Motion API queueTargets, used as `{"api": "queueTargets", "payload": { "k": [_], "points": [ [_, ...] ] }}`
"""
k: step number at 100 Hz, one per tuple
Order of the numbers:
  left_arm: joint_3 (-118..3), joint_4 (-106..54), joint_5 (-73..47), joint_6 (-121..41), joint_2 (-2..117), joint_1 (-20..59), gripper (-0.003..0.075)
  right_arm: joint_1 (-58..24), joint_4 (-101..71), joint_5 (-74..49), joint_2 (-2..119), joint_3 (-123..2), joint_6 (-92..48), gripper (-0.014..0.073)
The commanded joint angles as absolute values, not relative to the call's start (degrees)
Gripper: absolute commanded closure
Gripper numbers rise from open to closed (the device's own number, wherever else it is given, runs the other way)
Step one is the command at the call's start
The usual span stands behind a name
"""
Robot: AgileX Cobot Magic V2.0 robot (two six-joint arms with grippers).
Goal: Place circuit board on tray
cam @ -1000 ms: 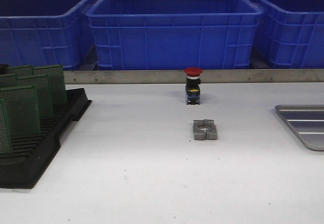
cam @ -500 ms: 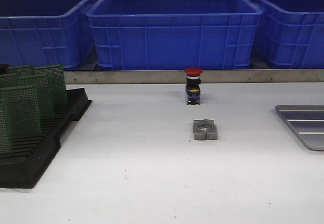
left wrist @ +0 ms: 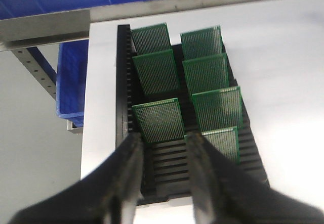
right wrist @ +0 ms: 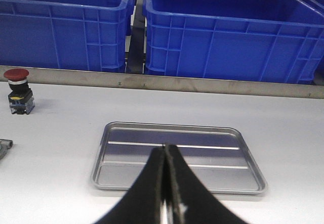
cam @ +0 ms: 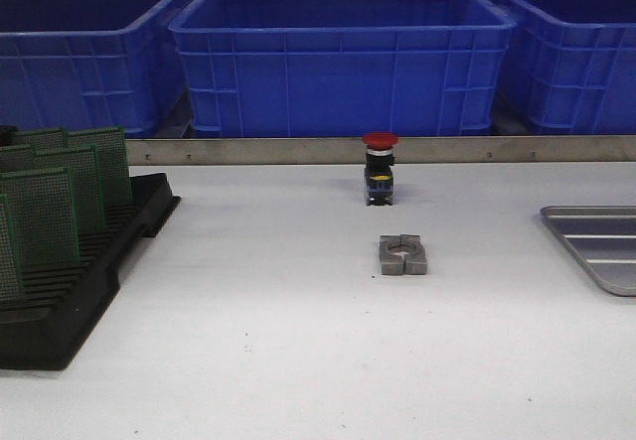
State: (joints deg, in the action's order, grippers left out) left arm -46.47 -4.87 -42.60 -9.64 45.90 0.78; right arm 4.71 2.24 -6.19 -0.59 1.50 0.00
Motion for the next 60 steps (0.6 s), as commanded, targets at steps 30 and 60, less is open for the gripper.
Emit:
{"api": "queueTargets", "payload": {
  "k": [30, 60],
  "points": [
    [-55.2, -17.4, -49.0, -62.2, 66.6, 0.8, 0.0312, 5.0, 2.8, -2.1, -1.8, 1.5, 0.0, 0.0653],
    [-55.2, -17.9, -49.0, -87.4, 78.3, 0.8, 0.0312, 5.0, 2.8, -2.1, -1.8, 1.5, 0.0, 0.0653]
  ]
}}
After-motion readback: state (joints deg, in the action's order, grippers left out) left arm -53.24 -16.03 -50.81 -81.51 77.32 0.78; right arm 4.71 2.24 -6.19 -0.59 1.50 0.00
